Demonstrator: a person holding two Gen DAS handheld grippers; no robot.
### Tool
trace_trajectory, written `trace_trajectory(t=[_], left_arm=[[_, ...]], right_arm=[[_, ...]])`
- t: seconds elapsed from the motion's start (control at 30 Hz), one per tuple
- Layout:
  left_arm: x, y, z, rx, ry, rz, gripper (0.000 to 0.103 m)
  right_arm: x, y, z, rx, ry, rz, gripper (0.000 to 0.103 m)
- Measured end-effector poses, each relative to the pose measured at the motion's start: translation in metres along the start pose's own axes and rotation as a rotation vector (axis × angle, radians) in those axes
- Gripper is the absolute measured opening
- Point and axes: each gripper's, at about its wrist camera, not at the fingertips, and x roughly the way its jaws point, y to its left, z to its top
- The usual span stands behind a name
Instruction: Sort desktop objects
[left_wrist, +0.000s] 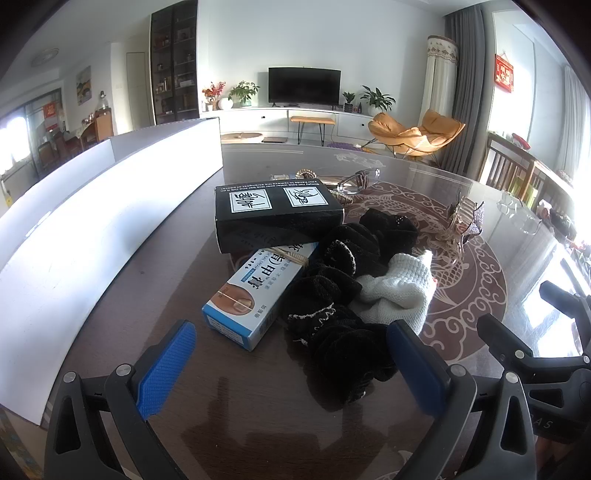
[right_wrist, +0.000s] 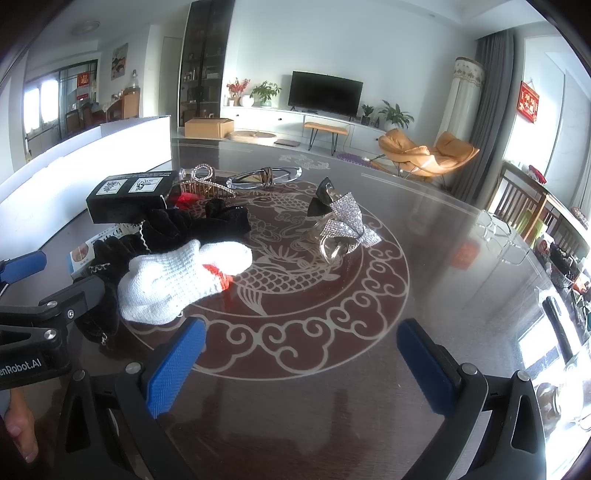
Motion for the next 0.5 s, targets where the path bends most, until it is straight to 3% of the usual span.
trace_trajectory(t=[0.5], left_arm=[[0.0007, -0.0007, 0.0, 0.001, 0.0, 0.001, 0.103]], right_arm=[[0.0002, 0.0003, 0.0002, 0.0, 0.002, 0.0, 0.103]])
